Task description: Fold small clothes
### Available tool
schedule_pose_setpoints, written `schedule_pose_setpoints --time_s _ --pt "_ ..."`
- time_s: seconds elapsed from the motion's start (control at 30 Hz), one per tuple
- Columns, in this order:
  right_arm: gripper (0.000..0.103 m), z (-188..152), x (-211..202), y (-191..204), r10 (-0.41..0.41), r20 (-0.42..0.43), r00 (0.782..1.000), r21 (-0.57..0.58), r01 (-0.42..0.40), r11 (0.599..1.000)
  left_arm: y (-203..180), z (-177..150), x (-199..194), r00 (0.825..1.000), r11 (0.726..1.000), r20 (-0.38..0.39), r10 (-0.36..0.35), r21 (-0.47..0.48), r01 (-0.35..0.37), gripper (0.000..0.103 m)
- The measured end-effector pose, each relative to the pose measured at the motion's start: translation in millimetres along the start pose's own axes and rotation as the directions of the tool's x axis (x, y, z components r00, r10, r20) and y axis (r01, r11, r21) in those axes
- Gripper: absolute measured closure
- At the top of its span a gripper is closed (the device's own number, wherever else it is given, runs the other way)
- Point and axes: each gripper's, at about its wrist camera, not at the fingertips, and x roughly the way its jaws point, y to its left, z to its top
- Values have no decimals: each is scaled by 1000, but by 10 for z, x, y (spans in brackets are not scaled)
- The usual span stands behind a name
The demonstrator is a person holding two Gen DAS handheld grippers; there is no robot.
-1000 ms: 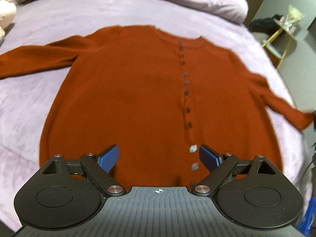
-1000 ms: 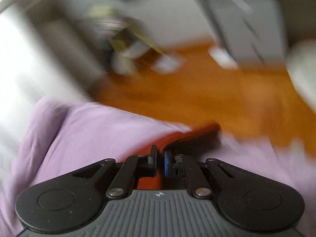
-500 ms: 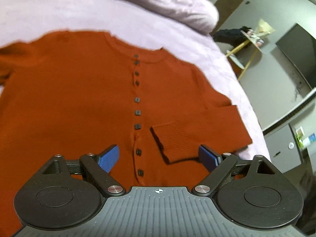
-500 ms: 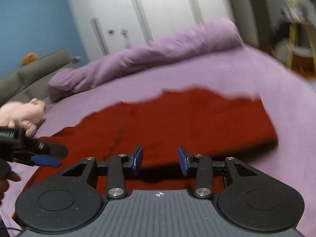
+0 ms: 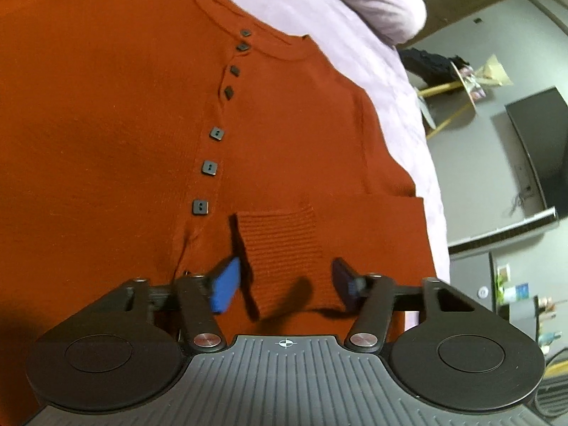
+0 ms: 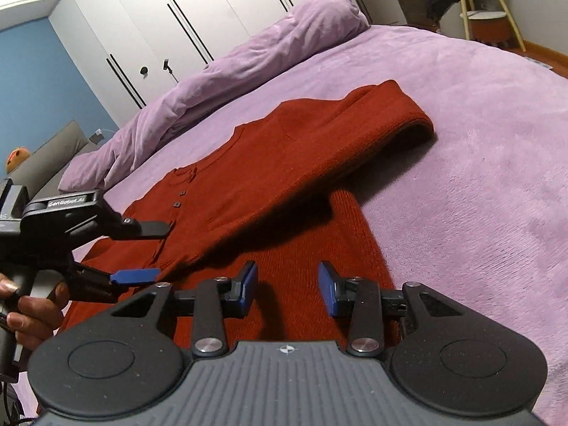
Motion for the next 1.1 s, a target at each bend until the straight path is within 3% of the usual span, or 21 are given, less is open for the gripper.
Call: schedule_pose_setpoints --time_s 0.07,0.1,0.2,0.3,0.37,0.43,0.5,0.57,0.63,0.73,0.8,0.97,1.1 --pt "66 -8 -11 6 1 7 1000 -6 -1 1000 10 41 73 1000 1000 -15 -2 -15 1 89" --pt "66 -20 -29 3 0 9 1000 -11 0 1000 21 53 99 1000 1000 -30 7 -24 -7 95" --pt "66 -28 -73 0 -6 10 1000 -26 7 1000 -13 102 89 1000 1000 -24 20 -16 -20 97" --pt "66 -8 -55 24 -12 7 1000 -39 12 999 -195 200 -165 997 996 72 18 88 -24 97" --pt "67 12 -36 41 -20 0 1000 -67 20 998 -355 289 -424 987 981 159 37 183 -67 97" --pt "68 35 -26 59 -46 0 999 -94 46 994 -498 374 -733 952 941 290 97 284 -182 97" --pt "68 70 -26 74 -75 -1 997 -109 75 991 -535 454 -975 899 887 407 163 339 -314 97" --pt "68 114 -30 108 -106 -5 994 -125 105 987 -454 528 -1066 854 834 462 240 353 -425 97" --pt "65 191 -44 113 -108 -10 994 -100 106 989 -275 585 -1068 832 808 467 300 339 -482 97" --pt "56 359 -34 73 -100 14 995 -51 101 994 20 661 -1008 857 842 403 321 293 -453 97" --pt "55 511 46 84 -120 21 993 -47 121 992 167 710 -955 865 856 384 324 271 -441 97" --pt "48 924 513 234 -130 -6 991 -138 128 982 289 771 -960 856 858 412 312 266 -440 97" --pt "45 1227 961 269 -169 -44 985 -147 161 976 231 826 -1049 830 824 480 284 321 -467 97"
